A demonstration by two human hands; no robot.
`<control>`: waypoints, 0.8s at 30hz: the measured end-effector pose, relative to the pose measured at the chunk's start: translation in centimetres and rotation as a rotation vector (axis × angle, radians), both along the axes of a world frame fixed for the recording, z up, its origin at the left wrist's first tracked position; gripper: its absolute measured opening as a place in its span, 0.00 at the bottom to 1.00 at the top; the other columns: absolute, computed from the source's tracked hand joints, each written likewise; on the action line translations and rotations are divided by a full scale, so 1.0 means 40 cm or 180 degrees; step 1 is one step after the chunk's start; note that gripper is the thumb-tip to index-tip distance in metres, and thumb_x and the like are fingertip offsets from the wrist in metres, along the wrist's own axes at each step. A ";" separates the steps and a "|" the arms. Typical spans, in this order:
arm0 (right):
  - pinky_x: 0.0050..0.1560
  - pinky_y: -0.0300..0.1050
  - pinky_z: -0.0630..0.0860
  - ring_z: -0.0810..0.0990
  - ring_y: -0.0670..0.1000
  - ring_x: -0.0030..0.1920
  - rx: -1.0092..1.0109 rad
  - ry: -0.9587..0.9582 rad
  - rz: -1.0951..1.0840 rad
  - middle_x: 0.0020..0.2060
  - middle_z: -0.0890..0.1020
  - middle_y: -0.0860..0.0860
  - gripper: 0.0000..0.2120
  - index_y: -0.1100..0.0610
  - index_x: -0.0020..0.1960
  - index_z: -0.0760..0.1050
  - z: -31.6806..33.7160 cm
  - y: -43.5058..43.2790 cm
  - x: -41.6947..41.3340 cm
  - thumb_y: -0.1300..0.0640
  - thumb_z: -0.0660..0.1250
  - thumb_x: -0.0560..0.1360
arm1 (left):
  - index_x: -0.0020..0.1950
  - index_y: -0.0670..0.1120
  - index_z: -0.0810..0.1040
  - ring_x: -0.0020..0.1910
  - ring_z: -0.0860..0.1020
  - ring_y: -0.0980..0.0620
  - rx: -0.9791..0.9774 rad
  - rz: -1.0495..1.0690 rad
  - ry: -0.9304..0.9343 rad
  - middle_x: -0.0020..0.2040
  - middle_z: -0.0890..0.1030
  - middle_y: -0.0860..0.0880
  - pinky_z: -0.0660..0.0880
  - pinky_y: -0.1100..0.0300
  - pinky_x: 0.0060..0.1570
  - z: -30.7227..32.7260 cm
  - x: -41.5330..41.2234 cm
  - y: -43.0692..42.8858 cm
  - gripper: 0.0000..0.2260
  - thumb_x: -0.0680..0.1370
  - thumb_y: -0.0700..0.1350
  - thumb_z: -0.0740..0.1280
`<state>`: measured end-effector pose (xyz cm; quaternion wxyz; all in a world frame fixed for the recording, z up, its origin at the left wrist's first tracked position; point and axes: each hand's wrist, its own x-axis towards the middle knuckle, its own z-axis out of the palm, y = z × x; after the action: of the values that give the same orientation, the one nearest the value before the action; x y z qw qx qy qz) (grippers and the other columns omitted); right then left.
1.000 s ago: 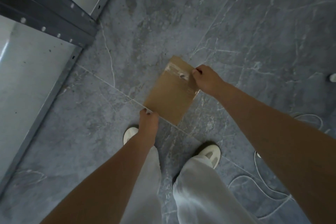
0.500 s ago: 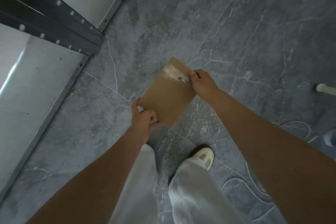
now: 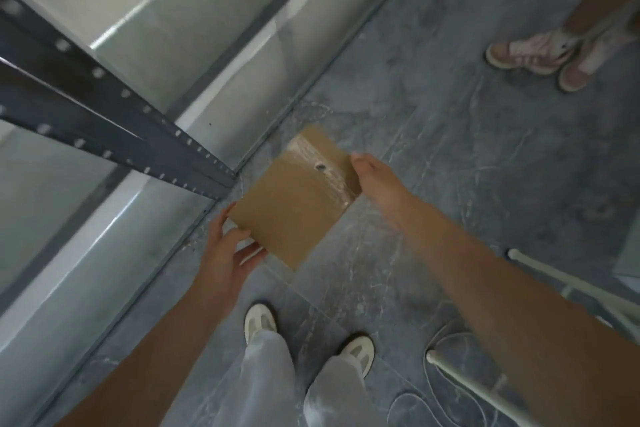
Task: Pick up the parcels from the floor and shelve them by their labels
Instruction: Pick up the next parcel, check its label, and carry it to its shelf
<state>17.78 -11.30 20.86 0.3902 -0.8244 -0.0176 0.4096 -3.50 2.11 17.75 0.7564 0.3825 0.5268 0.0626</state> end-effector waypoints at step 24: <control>0.66 0.47 0.69 0.75 0.50 0.63 0.1223 -0.1876 0.0937 0.62 0.78 0.49 0.21 0.49 0.64 0.78 1.371 0.066 -0.175 0.46 0.51 0.83 | 0.68 0.48 0.66 0.47 0.80 0.50 0.3122 0.0047 -0.0470 0.50 0.79 0.49 0.79 0.62 0.45 1.141 -0.212 -0.068 0.32 0.70 0.33 0.76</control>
<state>10.77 -8.67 75.68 0.4528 -0.8074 -0.3237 0.1958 -11.99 -0.62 63.39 0.5222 0.6841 0.3830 0.3354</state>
